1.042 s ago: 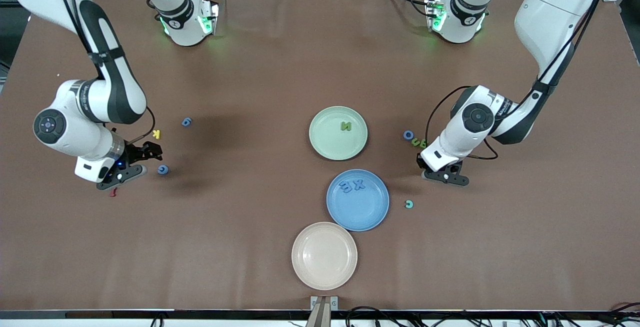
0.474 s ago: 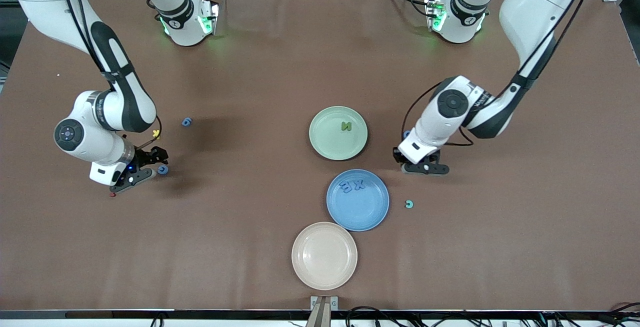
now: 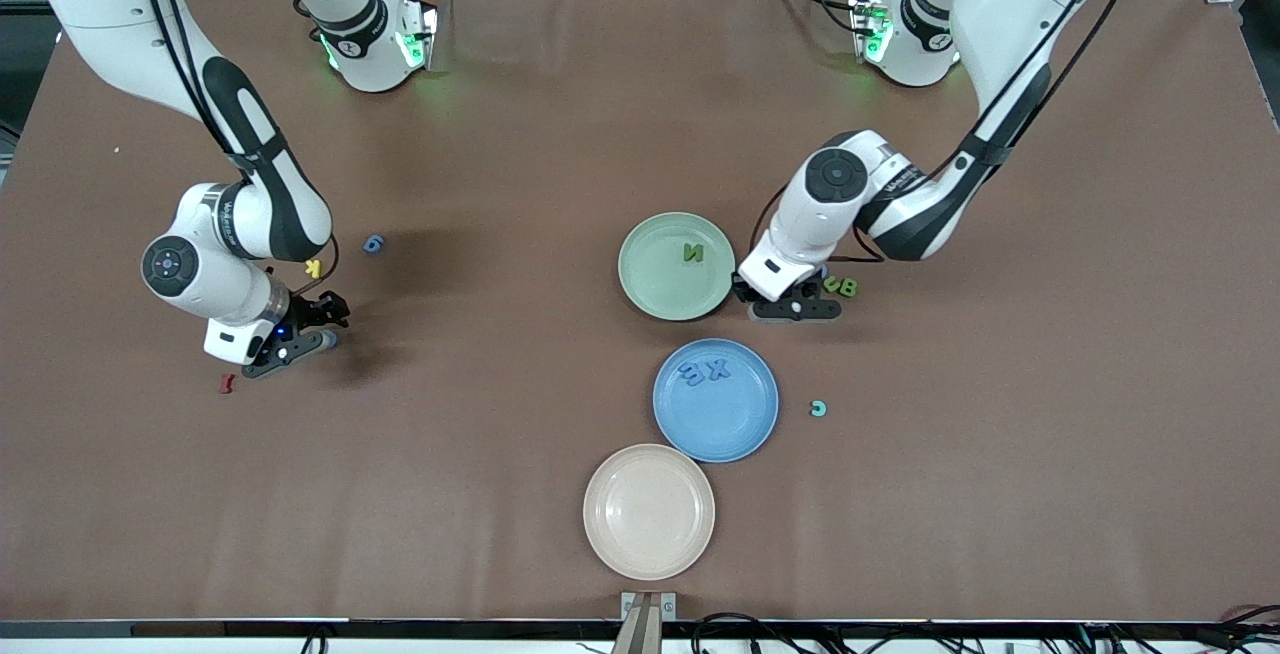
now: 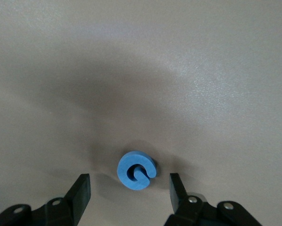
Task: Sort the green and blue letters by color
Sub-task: 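Open the left gripper over the green plate while the right gripper lowers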
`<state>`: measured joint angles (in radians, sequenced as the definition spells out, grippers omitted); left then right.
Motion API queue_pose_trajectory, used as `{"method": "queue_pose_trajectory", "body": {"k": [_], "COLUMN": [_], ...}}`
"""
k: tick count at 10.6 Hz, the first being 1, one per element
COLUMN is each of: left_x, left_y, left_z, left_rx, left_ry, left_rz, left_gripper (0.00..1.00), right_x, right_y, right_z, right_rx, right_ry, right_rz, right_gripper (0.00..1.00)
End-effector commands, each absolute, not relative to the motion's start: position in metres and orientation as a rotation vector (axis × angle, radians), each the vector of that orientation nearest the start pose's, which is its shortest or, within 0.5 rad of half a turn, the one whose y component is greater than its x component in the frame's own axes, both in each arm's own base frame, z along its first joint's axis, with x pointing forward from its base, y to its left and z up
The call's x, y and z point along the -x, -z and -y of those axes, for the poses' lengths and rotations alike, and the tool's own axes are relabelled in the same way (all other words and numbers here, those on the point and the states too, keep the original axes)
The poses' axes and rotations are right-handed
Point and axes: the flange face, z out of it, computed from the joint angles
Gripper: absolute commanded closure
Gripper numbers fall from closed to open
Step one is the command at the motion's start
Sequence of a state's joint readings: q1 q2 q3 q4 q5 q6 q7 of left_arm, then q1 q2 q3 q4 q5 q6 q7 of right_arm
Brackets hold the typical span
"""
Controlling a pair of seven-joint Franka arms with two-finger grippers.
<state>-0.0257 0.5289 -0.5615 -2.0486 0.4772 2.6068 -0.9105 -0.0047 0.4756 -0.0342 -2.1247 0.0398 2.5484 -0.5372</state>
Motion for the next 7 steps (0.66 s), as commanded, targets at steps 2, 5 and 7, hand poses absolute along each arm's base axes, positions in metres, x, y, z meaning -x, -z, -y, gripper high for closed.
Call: {"method": "queue_pose_trajectory", "body": {"k": [2, 5, 7], "left_x": [-0.470, -0.445, -0.448], "left_y": [-0.226, -0.225, -0.227], "left_z": [0.385, 0.415, 0.412], "left_rx": [3.238, 3.236, 3.176], "left_ry": [0.172, 0.150, 0.125], "left_rz": [0.100, 0.229, 0.298], "left_gripper": [1.00, 1.00, 0.25], "right_x": [-0.565, -0.565, -0.567], "right_y": [-0.173, -0.167, -0.165], "right_z": [0.020, 0.015, 0.014], "right_rx": [3.030, 3.026, 3.030], "right_ry": [-0.076, -0.088, -0.075], "right_rz": [0.757, 0.784, 0.788], "right_gripper": [0.40, 0.61, 0.79]}}
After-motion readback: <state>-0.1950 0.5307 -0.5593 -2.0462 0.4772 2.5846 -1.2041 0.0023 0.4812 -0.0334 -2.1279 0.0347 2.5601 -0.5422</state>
